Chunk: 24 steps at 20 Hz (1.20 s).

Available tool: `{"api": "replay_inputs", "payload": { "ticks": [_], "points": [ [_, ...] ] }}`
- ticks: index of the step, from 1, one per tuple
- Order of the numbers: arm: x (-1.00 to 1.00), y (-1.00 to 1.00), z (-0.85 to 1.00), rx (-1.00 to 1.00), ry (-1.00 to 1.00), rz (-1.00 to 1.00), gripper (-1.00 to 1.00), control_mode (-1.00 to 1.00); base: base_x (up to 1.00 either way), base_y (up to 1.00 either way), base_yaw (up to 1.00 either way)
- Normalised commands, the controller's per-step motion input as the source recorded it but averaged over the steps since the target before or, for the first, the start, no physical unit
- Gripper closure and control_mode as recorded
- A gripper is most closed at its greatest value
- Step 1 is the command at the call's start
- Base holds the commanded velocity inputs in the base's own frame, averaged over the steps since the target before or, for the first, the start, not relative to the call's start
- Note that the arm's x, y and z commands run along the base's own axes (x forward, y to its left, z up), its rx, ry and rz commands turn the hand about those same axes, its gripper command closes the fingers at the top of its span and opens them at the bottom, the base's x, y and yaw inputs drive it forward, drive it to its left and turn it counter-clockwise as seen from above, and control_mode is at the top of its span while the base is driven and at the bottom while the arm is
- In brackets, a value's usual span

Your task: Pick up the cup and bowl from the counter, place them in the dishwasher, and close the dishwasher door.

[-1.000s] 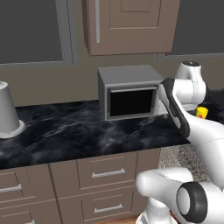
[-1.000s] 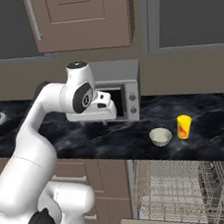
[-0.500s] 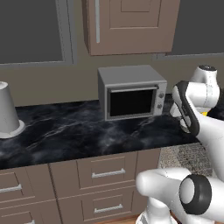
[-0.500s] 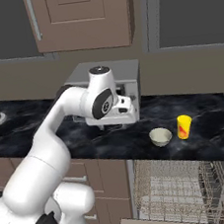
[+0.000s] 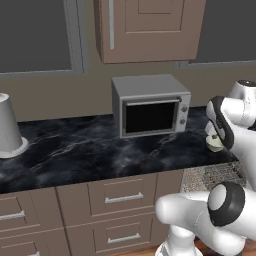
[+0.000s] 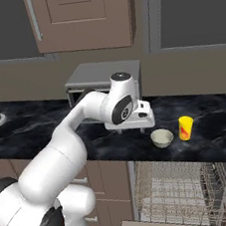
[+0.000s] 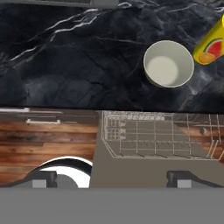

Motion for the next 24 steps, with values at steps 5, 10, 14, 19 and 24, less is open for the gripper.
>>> {"api": "replay_inputs", "payload": {
  "ticks": [5,10,14,19,24],
  "points": [
    [0.29,-0.35,-0.08,-0.02,0.00,0.00,-1.00,-1.00,0.00,0.00,0.00],
    [0.31,-0.30,-0.06,-0.07,0.00,0.00,-1.00,-1.00,0.00,0.00,0.00],
    [0.31,-0.27,-0.08,-0.11,0.00,0.00,-1.00,-1.00,0.00,0.00,0.00],
    [0.34,-0.31,-0.14,-0.08,0.00,0.00,-1.00,-1.00,0.00,0.00,0.00],
    [0.35,-0.27,-0.21,-0.05,0.00,0.00,-1.00,-1.00,0.00,0.00,0.00]
  ]
}}
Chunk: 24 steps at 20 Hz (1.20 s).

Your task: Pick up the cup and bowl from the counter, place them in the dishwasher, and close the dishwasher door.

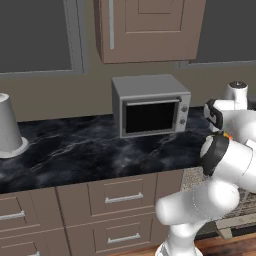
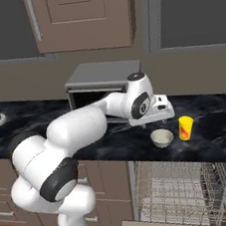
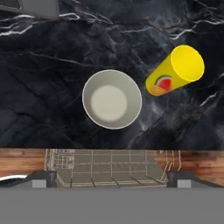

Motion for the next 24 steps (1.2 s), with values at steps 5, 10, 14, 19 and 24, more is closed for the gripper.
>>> {"api": "replay_inputs", "payload": {
  "ticks": [5,10,14,19,24],
  "points": [
    [0.40,-0.29,-0.18,-0.01,0.00,0.00,-1.00,-1.00,0.00,0.00,0.00],
    [0.44,-0.30,-0.11,0.00,0.00,0.00,-1.00,-1.00,0.00,0.00,0.00],
    [0.43,-0.31,-0.18,0.00,0.00,0.00,-1.00,-1.00,0.00,0.00,0.00],
    [0.44,-0.33,-0.24,0.00,0.00,0.00,-1.00,-1.00,0.00,0.00,0.00],
    [0.43,-0.33,-0.25,0.00,0.00,0.00,-1.00,-1.00,0.00,0.00,0.00]
  ]
}}
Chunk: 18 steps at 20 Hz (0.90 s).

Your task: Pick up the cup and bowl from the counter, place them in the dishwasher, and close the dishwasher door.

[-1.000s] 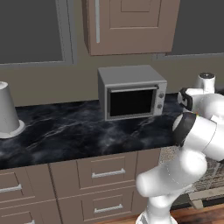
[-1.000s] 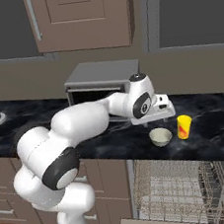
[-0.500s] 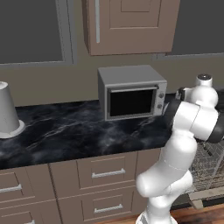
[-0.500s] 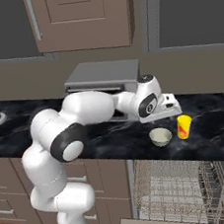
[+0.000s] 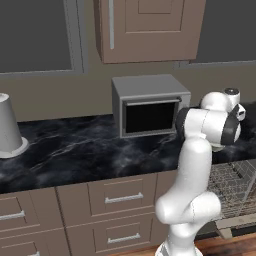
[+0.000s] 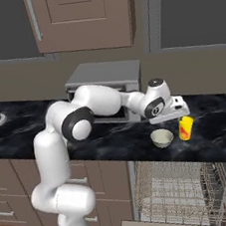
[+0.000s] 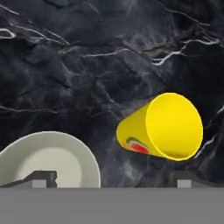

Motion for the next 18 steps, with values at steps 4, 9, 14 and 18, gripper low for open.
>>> {"api": "replay_inputs", "payload": {
  "ticks": [4,9,14,18],
  "points": [
    [0.44,-0.34,-0.19,0.00,0.00,0.00,-1.00,-1.00,0.00,0.00,0.00],
    [0.43,-0.28,-0.31,0.03,0.00,0.00,-1.00,-1.00,0.00,0.00,0.00],
    [0.42,-0.23,-0.27,0.01,0.00,0.00,-1.00,-1.00,0.00,0.00,0.00],
    [0.43,-0.16,-0.24,0.00,0.00,0.00,1.00,-1.00,0.00,0.00,0.00]
  ]
}}
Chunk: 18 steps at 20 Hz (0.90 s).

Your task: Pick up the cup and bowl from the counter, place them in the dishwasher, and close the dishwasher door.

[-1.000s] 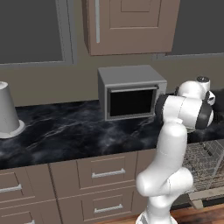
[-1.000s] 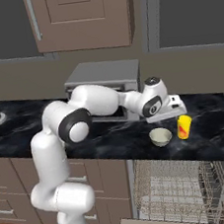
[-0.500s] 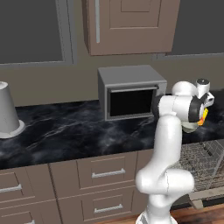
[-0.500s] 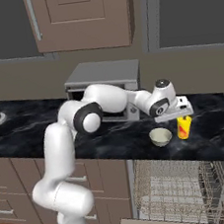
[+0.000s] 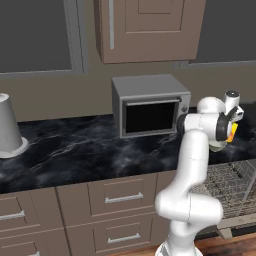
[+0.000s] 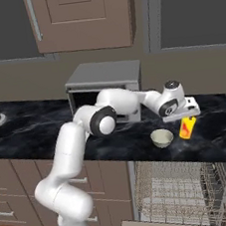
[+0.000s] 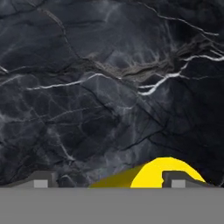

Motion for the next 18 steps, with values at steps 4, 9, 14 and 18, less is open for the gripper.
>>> {"api": "replay_inputs", "payload": {
  "ticks": [4,9,14,18],
  "points": [
    [0.16,0.01,-0.23,0.01,0.00,0.00,1.00,-1.00,0.00,0.00,0.00],
    [0.00,0.13,-0.28,0.05,0.00,0.00,1.00,-1.00,0.00,0.00,0.00],
    [-0.20,0.24,-0.15,0.05,-0.05,0.00,1.00,-1.00,0.00,0.00,0.00],
    [-0.69,0.43,0.01,-0.04,-0.20,0.00,1.00,-1.00,0.00,0.00,0.00]
  ]
}}
